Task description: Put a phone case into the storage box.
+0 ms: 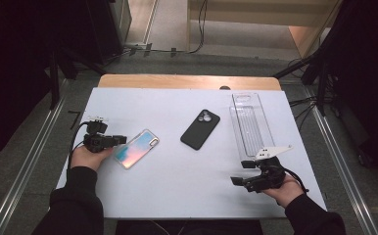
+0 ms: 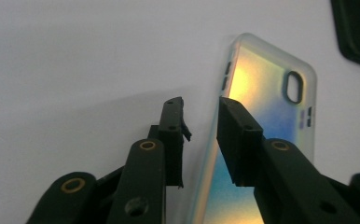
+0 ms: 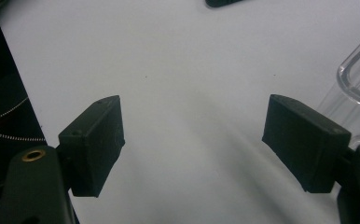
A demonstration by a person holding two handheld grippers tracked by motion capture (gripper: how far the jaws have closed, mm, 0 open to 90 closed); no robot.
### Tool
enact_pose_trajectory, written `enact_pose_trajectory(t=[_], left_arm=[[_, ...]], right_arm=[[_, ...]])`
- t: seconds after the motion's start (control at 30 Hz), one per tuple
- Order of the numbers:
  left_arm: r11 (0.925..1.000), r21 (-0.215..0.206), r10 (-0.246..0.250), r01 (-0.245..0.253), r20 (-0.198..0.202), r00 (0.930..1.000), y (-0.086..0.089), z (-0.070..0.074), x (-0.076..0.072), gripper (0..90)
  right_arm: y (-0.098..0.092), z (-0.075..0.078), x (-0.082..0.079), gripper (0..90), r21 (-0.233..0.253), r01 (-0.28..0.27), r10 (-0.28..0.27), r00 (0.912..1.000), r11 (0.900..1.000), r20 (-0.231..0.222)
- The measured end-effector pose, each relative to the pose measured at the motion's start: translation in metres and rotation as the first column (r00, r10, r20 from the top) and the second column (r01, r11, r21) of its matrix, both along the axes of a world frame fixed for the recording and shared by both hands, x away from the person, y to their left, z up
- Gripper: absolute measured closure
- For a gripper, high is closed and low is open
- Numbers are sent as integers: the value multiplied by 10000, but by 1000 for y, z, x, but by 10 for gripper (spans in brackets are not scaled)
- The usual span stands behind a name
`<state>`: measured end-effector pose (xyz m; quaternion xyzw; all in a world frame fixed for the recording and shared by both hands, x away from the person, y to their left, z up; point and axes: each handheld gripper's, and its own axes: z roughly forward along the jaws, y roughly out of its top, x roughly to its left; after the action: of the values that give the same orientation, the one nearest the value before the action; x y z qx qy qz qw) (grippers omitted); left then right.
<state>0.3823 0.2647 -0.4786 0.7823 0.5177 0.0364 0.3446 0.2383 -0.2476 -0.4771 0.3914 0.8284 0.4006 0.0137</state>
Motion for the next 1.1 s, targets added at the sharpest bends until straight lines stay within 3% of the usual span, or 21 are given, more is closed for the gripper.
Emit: enact_pose_trajectory(t=[0.2,0.33,0.5,0.67,0.8,0.93,1.1], left_arm=[[9968,-614,-472,505,548,9974,-3,15,-9,493],[9886,-1127,-883,1002,1060,9904,-7,25,-20,386],[9750,-1400,-1535,1724,1359,9788,-16,29,-37,353],[9617,-1634,-2016,2203,1235,9717,-23,29,-51,353],[9514,-1586,-2448,2639,1298,9608,-30,30,-61,321],[9311,-1954,-2902,3081,1155,9500,-35,27,-71,321],[9231,-1850,-3178,3371,1265,9397,-41,27,-84,321]], right_arm=[[0,0,0,185,0,7,-7,10000,10000,11],[-1,0,0,185,-14,69,-69,10000,10000,-13],[-1,0,0,185,3,97,-97,10000,10000,0],[-2,1,0,185,21,123,-123,9999,9999,-4],[-2,0,0,185,3,101,-101,9999,9999,-9],[-3,0,1,185,6,116,-116,9999,9999,-4],[-3,0,1,185,-12,194,-194,9998,9998,14]])
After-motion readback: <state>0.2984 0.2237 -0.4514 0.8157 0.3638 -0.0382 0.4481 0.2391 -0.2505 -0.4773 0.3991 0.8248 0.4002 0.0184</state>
